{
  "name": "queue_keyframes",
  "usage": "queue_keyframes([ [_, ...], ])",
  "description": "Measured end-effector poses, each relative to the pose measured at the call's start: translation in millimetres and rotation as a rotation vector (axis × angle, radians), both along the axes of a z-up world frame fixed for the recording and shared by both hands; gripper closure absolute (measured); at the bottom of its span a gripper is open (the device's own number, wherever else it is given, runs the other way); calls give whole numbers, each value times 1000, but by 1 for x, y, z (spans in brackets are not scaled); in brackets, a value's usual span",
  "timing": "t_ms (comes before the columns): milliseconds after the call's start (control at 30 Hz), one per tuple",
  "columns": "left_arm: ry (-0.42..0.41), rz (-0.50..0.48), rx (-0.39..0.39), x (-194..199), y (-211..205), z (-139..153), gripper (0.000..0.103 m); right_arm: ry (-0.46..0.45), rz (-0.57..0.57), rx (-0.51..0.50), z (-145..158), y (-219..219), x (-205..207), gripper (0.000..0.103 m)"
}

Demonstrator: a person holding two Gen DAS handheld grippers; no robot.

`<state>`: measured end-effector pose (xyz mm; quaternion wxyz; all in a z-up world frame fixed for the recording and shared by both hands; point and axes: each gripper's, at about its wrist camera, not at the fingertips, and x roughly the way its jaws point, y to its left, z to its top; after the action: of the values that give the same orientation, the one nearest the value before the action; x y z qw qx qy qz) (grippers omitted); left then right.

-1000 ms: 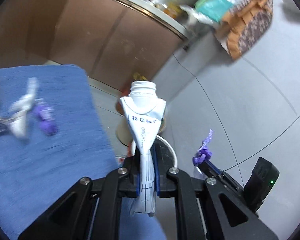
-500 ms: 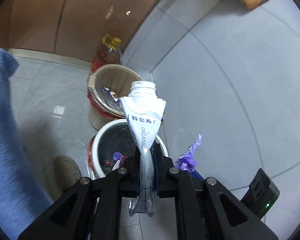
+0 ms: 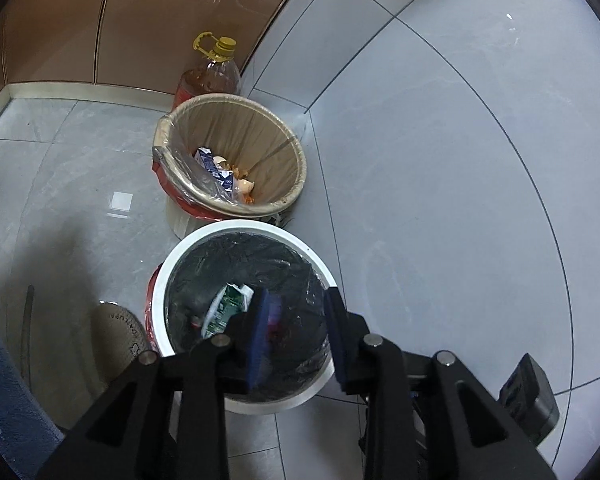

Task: Collect trash
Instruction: 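Open both grippers over the black-lined bin to drop the items, then return both tools over the table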

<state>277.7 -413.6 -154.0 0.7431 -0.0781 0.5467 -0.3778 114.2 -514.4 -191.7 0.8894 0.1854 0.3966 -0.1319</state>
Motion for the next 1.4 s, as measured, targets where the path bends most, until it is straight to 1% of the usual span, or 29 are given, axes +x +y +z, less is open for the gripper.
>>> queue_keyframes([
  [67, -8, 4, -11, -2, 8, 5, 76, -4, -2, -2, 3, 2, -2, 76],
  [167, -37, 11, -33, -10, 23, 22, 76, -22, -7, -2, 10, 6, -4, 70],
  [233, -72, 18, -49, -17, 36, 36, 76, -39, -6, -2, 16, 9, -5, 66],
  [300, -111, 34, -62, -24, 50, 51, 76, -69, 2, -7, 30, 17, -9, 62],
  [333, -137, 44, -74, -29, 60, 61, 76, -81, 7, -10, 36, 20, -9, 62],
  [433, -219, 74, -94, -45, 89, 90, 76, -138, 37, -31, 63, 36, -15, 62],
  [533, -321, 108, -107, -65, 121, 122, 76, -210, 73, -50, 98, 54, -24, 62],
  [567, -349, 117, -108, -73, 134, 132, 76, -242, 90, -63, 114, 64, -29, 61],
  [633, -386, 131, -98, -84, 156, 149, 76, -284, 115, -81, 134, 77, -35, 61],
  [667, -402, 138, -94, -90, 166, 156, 75, -314, 137, -90, 149, 88, -40, 61],
  [700, -419, 150, -91, -95, 178, 162, 75, -330, 149, -97, 156, 94, -42, 60],
  [767, -454, 182, -71, -108, 205, 175, 70, -376, 191, -117, 179, 114, -51, 59],
  [967, -536, 272, -44, -143, 288, 201, 69, -469, 312, -142, 222, 164, -65, 56],
  [1033, -543, 305, -44, -150, 315, 206, 69, -489, 342, -149, 232, 177, -68, 55],
  [1133, -564, 364, -21, -163, 353, 211, 65, -520, 394, -159, 248, 198, -75, 55],
  [1367, -589, 487, 20, -197, 441, 216, 64, -565, 482, -178, 270, 233, -95, 55],
  [1400, -591, 501, 24, -200, 448, 216, 64, -571, 492, -179, 271, 236, -97, 55],
])
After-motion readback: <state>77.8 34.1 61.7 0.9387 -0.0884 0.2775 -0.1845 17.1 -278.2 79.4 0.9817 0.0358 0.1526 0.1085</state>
